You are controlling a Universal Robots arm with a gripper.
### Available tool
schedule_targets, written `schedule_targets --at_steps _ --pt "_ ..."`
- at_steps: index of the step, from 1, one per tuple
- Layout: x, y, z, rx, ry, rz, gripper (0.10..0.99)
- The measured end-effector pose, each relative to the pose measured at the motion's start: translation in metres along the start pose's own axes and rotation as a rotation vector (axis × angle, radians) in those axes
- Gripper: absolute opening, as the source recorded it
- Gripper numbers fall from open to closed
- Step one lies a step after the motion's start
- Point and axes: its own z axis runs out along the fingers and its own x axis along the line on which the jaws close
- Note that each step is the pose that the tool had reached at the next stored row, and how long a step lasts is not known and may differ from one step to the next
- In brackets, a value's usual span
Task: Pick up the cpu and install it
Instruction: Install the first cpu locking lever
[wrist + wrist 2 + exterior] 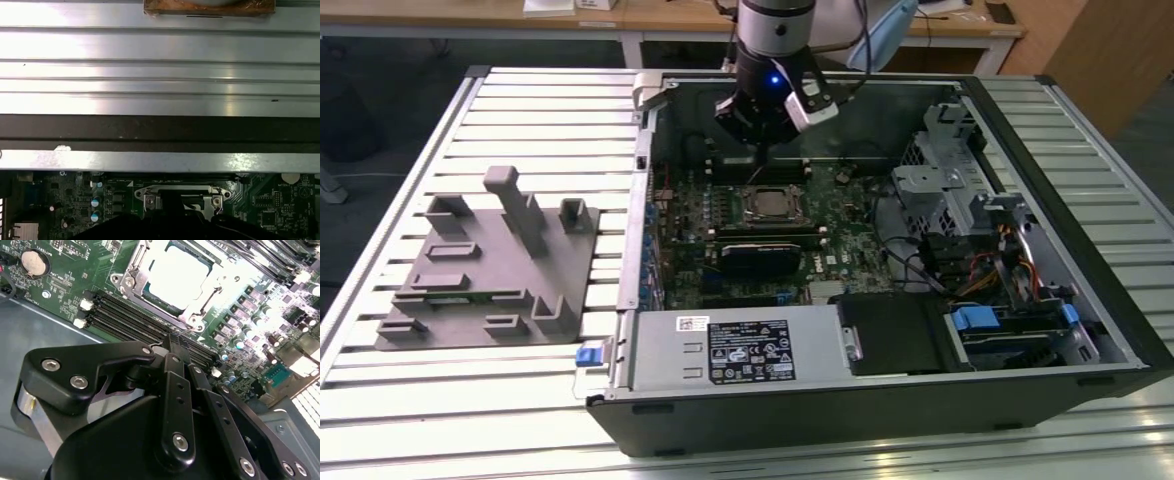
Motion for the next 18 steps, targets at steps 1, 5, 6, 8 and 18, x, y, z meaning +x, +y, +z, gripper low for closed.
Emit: schedule_targets --at_steps 1,5,6,8,18 --pt "-0.0005 0.0000 0.0007 -0.001 0.0000 0.000 0.106" --pt "-0.0014 -0.0001 0.0022 -0.007 0.0000 0.000 0.106" --pt "-0.0015 -0.0001 0.0025 -0.007 0.0000 0.000 0.106" --pt "-0.0020 -0.0002 0.0031 -0.007 0.0000 0.000 0.106" --pt "-0.0060 -0.0003 0.0072 -0.047 0.0001 0.001 0.106"
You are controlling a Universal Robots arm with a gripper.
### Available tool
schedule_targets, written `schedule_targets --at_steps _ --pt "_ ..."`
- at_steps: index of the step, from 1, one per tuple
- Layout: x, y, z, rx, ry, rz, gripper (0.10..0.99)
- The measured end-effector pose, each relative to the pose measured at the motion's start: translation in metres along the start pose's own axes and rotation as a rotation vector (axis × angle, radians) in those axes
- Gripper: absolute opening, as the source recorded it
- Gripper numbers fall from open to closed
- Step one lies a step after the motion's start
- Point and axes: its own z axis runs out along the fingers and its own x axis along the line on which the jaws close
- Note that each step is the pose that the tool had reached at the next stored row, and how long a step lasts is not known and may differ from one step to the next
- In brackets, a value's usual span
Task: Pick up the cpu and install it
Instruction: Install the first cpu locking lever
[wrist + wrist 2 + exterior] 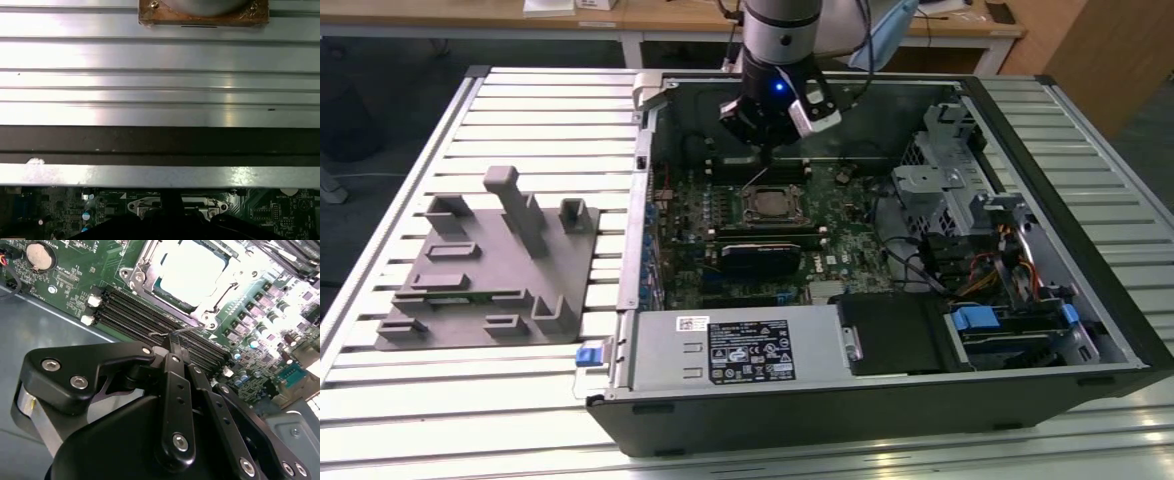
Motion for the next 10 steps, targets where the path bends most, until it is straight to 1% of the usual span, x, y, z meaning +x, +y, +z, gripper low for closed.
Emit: schedule_targets --at_steps 4,10 --pt "-0.0019 -0.0003 0.0019 0.001 0.0002 0.000 0.106" --pt "-0.0080 -0.0006 0.0053 0.009 0.0000 0.000 0.106"
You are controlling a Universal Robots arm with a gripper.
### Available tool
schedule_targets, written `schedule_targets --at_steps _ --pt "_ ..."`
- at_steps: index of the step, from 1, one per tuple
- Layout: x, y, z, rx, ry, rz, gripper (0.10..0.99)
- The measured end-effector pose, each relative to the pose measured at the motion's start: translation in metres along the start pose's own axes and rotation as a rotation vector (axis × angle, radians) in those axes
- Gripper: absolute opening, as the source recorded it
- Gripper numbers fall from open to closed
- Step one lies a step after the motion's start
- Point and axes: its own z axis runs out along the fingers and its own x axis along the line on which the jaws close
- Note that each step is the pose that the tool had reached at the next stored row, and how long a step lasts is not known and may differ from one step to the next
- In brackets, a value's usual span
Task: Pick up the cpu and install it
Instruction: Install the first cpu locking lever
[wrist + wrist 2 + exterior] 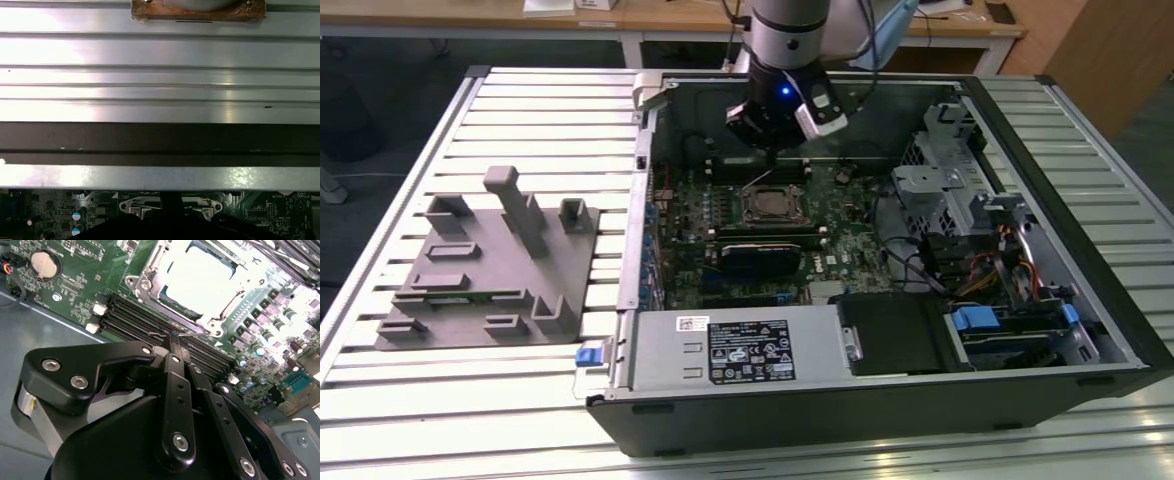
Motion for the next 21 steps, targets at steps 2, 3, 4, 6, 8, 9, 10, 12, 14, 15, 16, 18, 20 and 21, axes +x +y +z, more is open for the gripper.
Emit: schedule_targets --at_steps 2,3,4,6,8,9,10,12,14,15,16,18,20,21 --pt "-0.0025 -0.0001 0.0012 0.001 0.0000 0.000 0.106" --pt "-0.0038 -0.0002 0.0018 0.001 0.0001 0.000 0.106" --pt "-0.0048 -0.0002 0.0025 0.002 0.0001 0.000 0.106" --pt "-0.0060 -0.0004 0.0041 0.003 0.0000 0.000 0.106" --pt "-0.0068 -0.0006 0.0064 0.003 0.0000 0.000 0.106" --pt "-0.0074 -0.0007 0.0075 0.004 0.0003 0.000 0.106" --pt "-0.0082 -0.0007 0.0085 0.005 0.0009 0.000 0.106" --pt "-0.0102 -0.0007 0.0106 0.006 0.0029 0.000 0.106" --pt "-0.0120 -0.0008 0.0128 0.007 0.0047 0.000 0.106" --pt "-0.0125 -0.0009 0.0137 0.007 0.0055 0.001 0.106" --pt "-0.0131 -0.0009 0.0145 0.007 0.0061 0.001 0.106" --pt "-0.0146 -0.0010 0.0158 0.007 0.0076 0.001 0.106" --pt "-0.0160 -0.0011 0.0168 0.007 0.0089 0.001 0.106" --pt "-0.0168 -0.0012 0.0172 0.007 0.0094 0.001 0.106"
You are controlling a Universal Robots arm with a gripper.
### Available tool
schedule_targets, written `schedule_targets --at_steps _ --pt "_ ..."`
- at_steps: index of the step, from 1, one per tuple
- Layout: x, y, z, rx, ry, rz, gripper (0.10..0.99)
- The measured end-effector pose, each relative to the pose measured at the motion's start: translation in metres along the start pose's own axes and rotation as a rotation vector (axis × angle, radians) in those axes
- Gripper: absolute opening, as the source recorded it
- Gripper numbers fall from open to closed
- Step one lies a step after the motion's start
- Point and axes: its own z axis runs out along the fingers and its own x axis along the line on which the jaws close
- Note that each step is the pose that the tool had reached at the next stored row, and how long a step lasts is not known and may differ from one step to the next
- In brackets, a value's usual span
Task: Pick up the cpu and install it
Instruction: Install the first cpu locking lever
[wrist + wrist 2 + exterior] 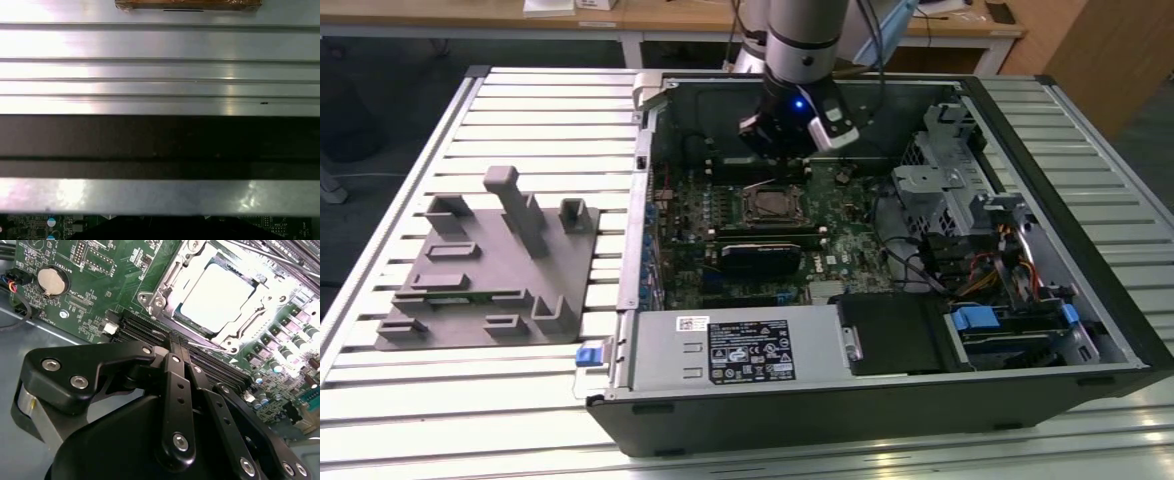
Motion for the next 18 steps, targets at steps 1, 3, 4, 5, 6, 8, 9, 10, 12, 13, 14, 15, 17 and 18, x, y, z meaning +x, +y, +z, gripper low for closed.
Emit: schedule_targets --at_steps 1,3,4,5,6,8,9,10,12,13,14,15,17,18 --pt "-0.0008 0.0000 0.0004 0.000 0.0006 0.000 0.106" --pt "-0.0022 -0.0001 0.0013 0.000 0.0017 0.000 0.106" --pt "-0.0027 -0.0001 0.0019 0.000 0.0023 0.000 0.106" --pt "-0.0031 -0.0002 0.0025 0.000 0.0030 0.000 0.106" --pt "-0.0034 -0.0003 0.0032 0.000 0.0038 0.000 0.106" --pt "-0.0034 -0.0004 0.0050 0.000 0.0052 0.001 0.106" --pt "-0.0034 -0.0005 0.0059 0.000 0.0058 0.001 0.106" --pt "-0.0035 -0.0006 0.0068 0.000 0.0065 0.001 0.106" --pt "-0.0036 -0.0007 0.0083 0.000 0.0081 0.001 0.106" --pt "-0.0036 -0.0008 0.0090 0.000 0.0088 0.001 0.106" --pt "-0.0038 -0.0008 0.0097 0.000 0.0096 0.001 0.106" --pt "-0.0039 -0.0009 0.0103 0.000 0.0102 0.001 0.106" --pt "-0.0041 -0.0010 0.0116 0.000 0.0112 0.001 0.106" --pt "-0.0042 -0.0011 0.0121 0.000 0.0116 0.001 0.106"
